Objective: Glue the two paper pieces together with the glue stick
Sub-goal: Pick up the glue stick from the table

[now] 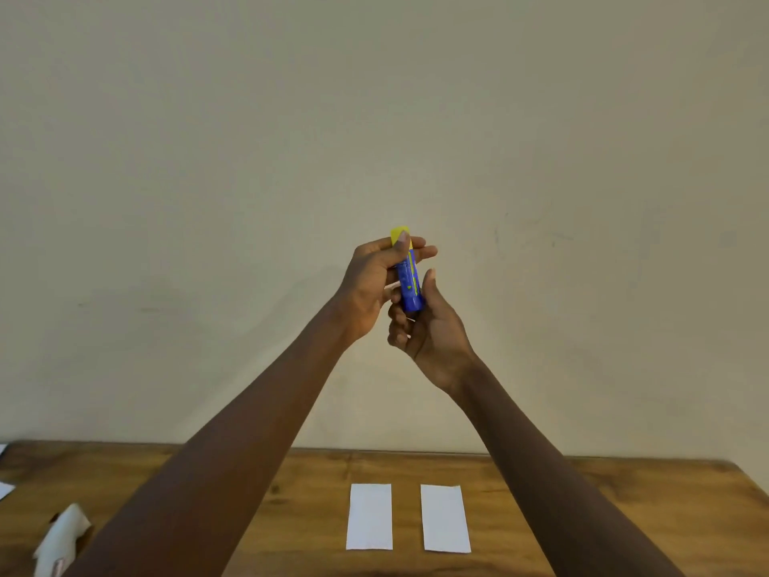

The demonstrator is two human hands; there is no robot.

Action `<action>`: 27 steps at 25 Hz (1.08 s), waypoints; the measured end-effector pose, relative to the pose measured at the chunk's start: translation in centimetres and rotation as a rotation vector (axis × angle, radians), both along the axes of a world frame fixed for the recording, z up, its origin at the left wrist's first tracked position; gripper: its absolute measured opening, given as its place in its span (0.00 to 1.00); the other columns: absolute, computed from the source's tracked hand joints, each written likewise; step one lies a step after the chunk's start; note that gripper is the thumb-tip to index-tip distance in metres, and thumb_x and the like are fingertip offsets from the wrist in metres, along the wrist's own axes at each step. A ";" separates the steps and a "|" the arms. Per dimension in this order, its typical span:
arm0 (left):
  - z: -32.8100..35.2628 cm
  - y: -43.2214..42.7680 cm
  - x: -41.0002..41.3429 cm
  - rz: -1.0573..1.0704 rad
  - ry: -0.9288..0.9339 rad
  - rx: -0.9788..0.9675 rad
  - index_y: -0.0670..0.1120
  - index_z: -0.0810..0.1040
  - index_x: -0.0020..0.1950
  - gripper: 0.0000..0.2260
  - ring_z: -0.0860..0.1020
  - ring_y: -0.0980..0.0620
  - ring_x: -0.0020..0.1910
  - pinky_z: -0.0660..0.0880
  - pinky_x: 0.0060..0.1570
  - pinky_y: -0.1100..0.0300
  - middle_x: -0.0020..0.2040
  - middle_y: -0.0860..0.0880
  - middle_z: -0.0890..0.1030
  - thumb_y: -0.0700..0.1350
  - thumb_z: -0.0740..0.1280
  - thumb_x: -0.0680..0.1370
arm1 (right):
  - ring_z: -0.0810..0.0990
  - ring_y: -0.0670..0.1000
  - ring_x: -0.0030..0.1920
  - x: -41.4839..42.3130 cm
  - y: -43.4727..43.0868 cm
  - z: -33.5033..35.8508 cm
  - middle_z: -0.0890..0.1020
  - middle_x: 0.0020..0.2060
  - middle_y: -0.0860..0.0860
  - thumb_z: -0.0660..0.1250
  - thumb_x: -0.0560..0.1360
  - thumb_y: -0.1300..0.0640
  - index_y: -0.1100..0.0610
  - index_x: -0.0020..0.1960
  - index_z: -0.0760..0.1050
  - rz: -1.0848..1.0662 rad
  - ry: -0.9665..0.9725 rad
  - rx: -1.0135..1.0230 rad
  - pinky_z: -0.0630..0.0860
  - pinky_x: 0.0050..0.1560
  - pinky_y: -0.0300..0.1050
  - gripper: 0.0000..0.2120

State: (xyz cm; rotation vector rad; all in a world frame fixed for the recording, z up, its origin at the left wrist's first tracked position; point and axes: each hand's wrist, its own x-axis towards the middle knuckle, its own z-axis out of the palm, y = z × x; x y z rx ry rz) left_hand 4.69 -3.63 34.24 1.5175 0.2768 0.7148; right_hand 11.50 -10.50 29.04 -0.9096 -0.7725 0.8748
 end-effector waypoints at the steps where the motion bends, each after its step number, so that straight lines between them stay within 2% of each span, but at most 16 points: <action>1: 0.3 -0.1 -0.2 -0.002 0.000 -0.003 0.47 0.75 0.45 0.11 0.79 0.57 0.44 0.74 0.43 0.62 0.47 0.52 0.81 0.49 0.56 0.78 | 0.67 0.44 0.23 -0.3 0.0 0.3 0.71 0.21 0.46 0.49 0.76 0.41 0.56 0.38 0.72 0.019 0.033 -0.003 0.67 0.27 0.36 0.23; 4: 0.8 -0.5 -0.4 0.061 -0.001 -0.048 0.47 0.73 0.41 0.11 0.78 0.54 0.48 0.72 0.47 0.58 0.51 0.47 0.81 0.49 0.56 0.79 | 0.64 0.43 0.20 -1.3 0.1 0.9 0.68 0.20 0.45 0.49 0.78 0.44 0.56 0.36 0.69 -0.059 -0.002 -0.007 0.65 0.25 0.35 0.21; 6: 1.0 -0.7 -0.3 0.106 -0.006 -0.094 0.47 0.72 0.40 0.11 0.77 0.52 0.51 0.71 0.53 0.53 0.55 0.45 0.80 0.49 0.56 0.79 | 0.63 0.43 0.20 -1.9 0.2 1.3 0.65 0.22 0.47 0.48 0.78 0.45 0.56 0.36 0.69 -0.179 -0.134 -0.027 0.64 0.25 0.34 0.21; 8: 1.3 -0.9 -0.3 0.132 -0.018 -0.140 0.47 0.72 0.40 0.11 0.76 0.50 0.54 0.65 0.59 0.47 0.53 0.47 0.80 0.50 0.56 0.79 | 0.63 0.42 0.20 -2.3 0.3 1.6 0.64 0.24 0.49 0.48 0.79 0.47 0.56 0.35 0.68 -0.287 -0.251 -0.037 0.63 0.24 0.33 0.21; 10: 1.6 -1.1 -0.3 0.142 -0.036 -0.166 0.47 0.72 0.39 0.12 0.75 0.50 0.54 0.62 0.59 0.48 0.52 0.48 0.79 0.49 0.56 0.79 | 0.63 0.42 0.20 -2.7 0.5 1.8 0.64 0.25 0.50 0.48 0.79 0.48 0.58 0.35 0.67 -0.365 -0.286 -0.029 0.62 0.22 0.32 0.21; 12: 2.0 -1.7 -0.4 0.148 -0.044 -0.169 0.45 0.72 0.39 0.11 0.75 0.51 0.51 0.65 0.52 0.55 0.51 0.47 0.78 0.47 0.57 0.79 | 0.64 0.44 0.23 -3.1 0.5 2.2 0.65 0.26 0.50 0.49 0.79 0.49 0.59 0.34 0.66 -0.442 -0.312 -0.018 0.63 0.23 0.33 0.20; 14: 2.8 -1.9 -0.7 0.195 -0.073 -0.180 0.46 0.73 0.38 0.09 0.78 0.55 0.44 0.67 0.45 0.59 0.47 0.47 0.79 0.46 0.59 0.78 | 0.65 0.49 0.26 -3.0 0.4 2.0 0.67 0.26 0.50 0.49 0.79 0.50 0.59 0.34 0.65 -0.602 -0.502 -0.059 0.65 0.27 0.41 0.19; 15: 3.4 -1.6 -1.1 0.241 -0.115 -0.210 0.47 0.73 0.38 0.08 0.79 0.59 0.39 0.67 0.46 0.58 0.44 0.48 0.80 0.45 0.61 0.77 | 0.65 0.52 0.28 -2.8 0.3 1.5 0.67 0.26 0.50 0.50 0.79 0.49 0.59 0.35 0.65 -0.695 -0.647 -0.108 0.63 0.29 0.45 0.18; 16: 4.1 -0.9 -1.5 0.283 -0.155 -0.252 0.48 0.73 0.37 0.08 0.79 0.63 0.35 0.67 0.52 0.53 0.42 0.50 0.79 0.45 0.63 0.76 | 0.65 0.54 0.29 -2.6 0.2 0.8 0.66 0.26 0.50 0.50 0.78 0.48 0.59 0.36 0.64 -0.753 -0.751 -0.141 0.61 0.31 0.47 0.18; 17: 4.7 -0.1 -2.0 0.307 -0.174 -0.291 0.48 0.73 0.37 0.07 0.79 0.64 0.36 0.63 0.60 0.46 0.42 0.50 0.80 0.46 0.63 0.76 | 0.64 0.54 0.29 -2.5 0.0 0.0 0.66 0.25 0.50 0.50 0.77 0.47 0.59 0.36 0.64 -0.775 -0.763 -0.138 0.60 0.31 0.47 0.18; 18: 5.2 0.6 -2.4 0.302 -0.168 -0.316 0.48 0.73 0.37 0.08 0.80 0.61 0.41 0.58 0.64 0.40 0.46 0.49 0.80 0.47 0.62 0.76 | 0.63 0.53 0.28 -2.5 -0.3 -0.6 0.66 0.26 0.49 0.51 0.76 0.47 0.58 0.35 0.64 -0.765 -0.693 -0.110 0.61 0.30 0.48 0.17; 20: 4.8 1.0 -3.1 0.224 -0.100 -0.309 0.48 0.70 0.38 0.11 0.77 0.52 0.54 0.55 0.66 0.36 0.54 0.47 0.79 0.49 0.56 0.78 | 0.62 0.50 0.27 -2.6 -0.7 -0.7 0.66 0.27 0.50 0.52 0.78 0.51 0.55 0.34 0.65 -0.675 -0.473 -0.031 0.63 0.28 0.45 0.16; 23: 2.5 -0.3 -2.9 0.090 -0.004 -0.229 0.49 0.69 0.41 0.12 0.76 0.47 0.55 0.63 0.63 0.39 0.55 0.50 0.78 0.53 0.52 0.79 | 0.66 0.46 0.25 -3.2 -0.7 0.7 0.67 0.28 0.51 0.52 0.79 0.52 0.55 0.37 0.68 -0.550 -0.368 0.019 0.66 0.25 0.34 0.15; 25: 1.5 -0.9 -2.5 0.045 -0.027 -0.152 0.48 0.72 0.49 0.12 0.77 0.47 0.54 0.70 0.57 0.45 0.53 0.50 0.80 0.55 0.59 0.76 | 0.68 0.43 0.24 -3.6 -0.5 1.6 0.68 0.28 0.51 0.53 0.78 0.52 0.57 0.39 0.70 -0.459 -0.365 0.059 0.67 0.26 0.34 0.14; 27: 1.6 -1.4 -2.2 0.069 -0.089 -0.064 0.47 0.72 0.48 0.09 0.78 0.47 0.50 0.73 0.51 0.49 0.45 0.51 0.84 0.49 0.66 0.73 | 0.69 0.43 0.23 -3.9 -0.9 2.1 0.71 0.30 0.51 0.54 0.78 0.52 0.59 0.41 0.71 -0.376 -0.346 0.089 0.68 0.27 0.35 0.13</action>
